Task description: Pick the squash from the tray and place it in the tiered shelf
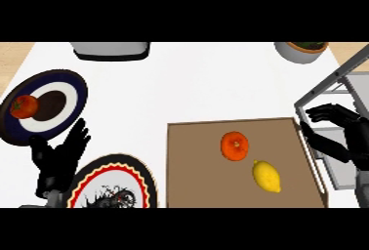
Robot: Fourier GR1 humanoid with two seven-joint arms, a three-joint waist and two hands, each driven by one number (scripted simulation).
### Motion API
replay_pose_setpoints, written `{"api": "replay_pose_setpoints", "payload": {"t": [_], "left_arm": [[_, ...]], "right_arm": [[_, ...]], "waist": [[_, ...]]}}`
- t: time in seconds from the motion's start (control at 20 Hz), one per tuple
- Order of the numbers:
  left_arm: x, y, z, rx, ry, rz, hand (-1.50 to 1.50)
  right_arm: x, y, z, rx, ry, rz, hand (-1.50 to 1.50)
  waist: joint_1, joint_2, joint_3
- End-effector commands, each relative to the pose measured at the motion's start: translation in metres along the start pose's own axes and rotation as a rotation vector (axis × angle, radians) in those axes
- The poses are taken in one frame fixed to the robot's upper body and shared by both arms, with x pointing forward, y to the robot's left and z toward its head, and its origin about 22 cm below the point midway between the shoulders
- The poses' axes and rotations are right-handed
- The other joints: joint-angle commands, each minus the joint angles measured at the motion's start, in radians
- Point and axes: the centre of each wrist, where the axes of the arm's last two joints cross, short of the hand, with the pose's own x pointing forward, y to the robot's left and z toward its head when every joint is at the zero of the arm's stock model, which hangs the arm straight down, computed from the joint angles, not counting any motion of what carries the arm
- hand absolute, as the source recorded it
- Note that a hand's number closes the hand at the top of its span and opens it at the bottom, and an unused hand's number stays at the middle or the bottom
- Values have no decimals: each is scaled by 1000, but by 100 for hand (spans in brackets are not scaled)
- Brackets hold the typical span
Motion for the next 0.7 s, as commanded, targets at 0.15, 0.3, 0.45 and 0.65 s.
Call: {"api": "replay_pose_setpoints", "payload": {"t": [0.15, 0.3, 0.45, 0.65], "left_arm": [[-1, 12, -11, -71, 96, 28, 0], [-1, 3, -16, -62, 93, 6, 0], [-16, 20, -22, -70, 89, 6, 0], [-8, 16, -22, -68, 78, 14, 0]], "right_arm": [[-30, -37, 32, 105, -3, 9, -150], [-2, -46, 28, 257, -27, 1, -150], [21, -58, 29, 332, -3, 53, -150], [73, -48, 13, 401, 23, 132, -150]], "waist": [[3, 0, 17], [0, -1, 16], [2, 0, 16], [10, 0, 15]]}}
